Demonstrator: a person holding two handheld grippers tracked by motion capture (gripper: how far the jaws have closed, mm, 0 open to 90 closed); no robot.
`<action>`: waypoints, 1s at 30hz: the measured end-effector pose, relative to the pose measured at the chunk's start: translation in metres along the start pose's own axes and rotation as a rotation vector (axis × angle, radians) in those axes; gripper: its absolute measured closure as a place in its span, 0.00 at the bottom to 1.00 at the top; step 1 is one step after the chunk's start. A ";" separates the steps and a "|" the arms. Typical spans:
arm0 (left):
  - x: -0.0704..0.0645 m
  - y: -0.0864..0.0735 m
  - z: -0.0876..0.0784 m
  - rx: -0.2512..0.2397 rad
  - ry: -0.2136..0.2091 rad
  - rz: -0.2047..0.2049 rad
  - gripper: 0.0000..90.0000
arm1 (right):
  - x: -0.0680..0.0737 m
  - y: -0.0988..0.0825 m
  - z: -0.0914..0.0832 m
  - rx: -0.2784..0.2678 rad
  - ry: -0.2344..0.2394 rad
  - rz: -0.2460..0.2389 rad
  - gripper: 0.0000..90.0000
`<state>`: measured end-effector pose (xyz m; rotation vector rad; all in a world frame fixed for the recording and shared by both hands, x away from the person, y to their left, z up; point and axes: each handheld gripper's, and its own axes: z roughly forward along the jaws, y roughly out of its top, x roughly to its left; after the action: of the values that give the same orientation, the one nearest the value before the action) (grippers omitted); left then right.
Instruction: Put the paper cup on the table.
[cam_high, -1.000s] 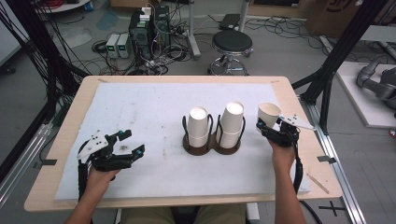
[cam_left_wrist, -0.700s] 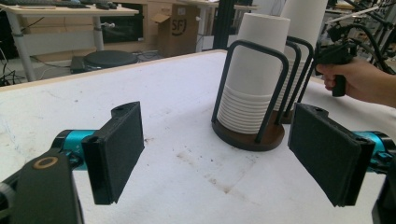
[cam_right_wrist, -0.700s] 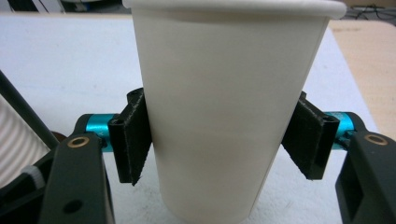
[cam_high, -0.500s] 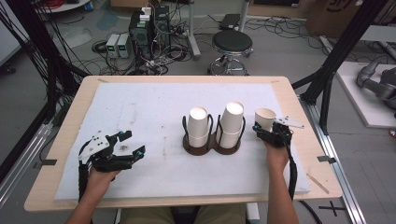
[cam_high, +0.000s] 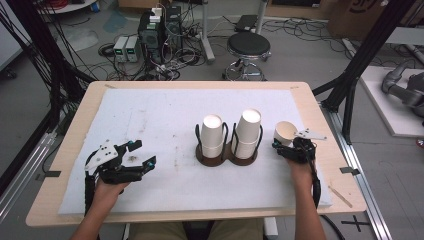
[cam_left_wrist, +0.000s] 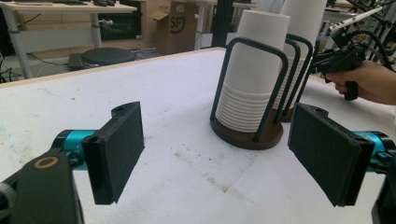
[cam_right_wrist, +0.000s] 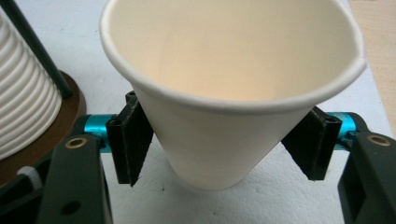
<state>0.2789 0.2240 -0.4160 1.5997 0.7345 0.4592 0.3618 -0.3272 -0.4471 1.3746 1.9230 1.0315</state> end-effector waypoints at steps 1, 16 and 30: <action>0.000 0.000 0.000 0.002 0.000 -0.001 0.20 | 0.000 0.000 0.000 0.003 0.001 0.003 0.33; 0.002 0.001 -0.001 -0.010 0.001 -0.014 0.20 | -0.001 -0.006 -0.033 0.018 0.067 0.042 0.23; 0.003 0.004 -0.003 -0.049 -0.010 -0.047 0.20 | 0.025 -0.006 -0.103 -0.174 0.176 -0.042 0.23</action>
<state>0.2798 0.2275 -0.4115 1.5353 0.7463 0.4321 0.2693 -0.3323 -0.3959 1.1762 1.9247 1.3040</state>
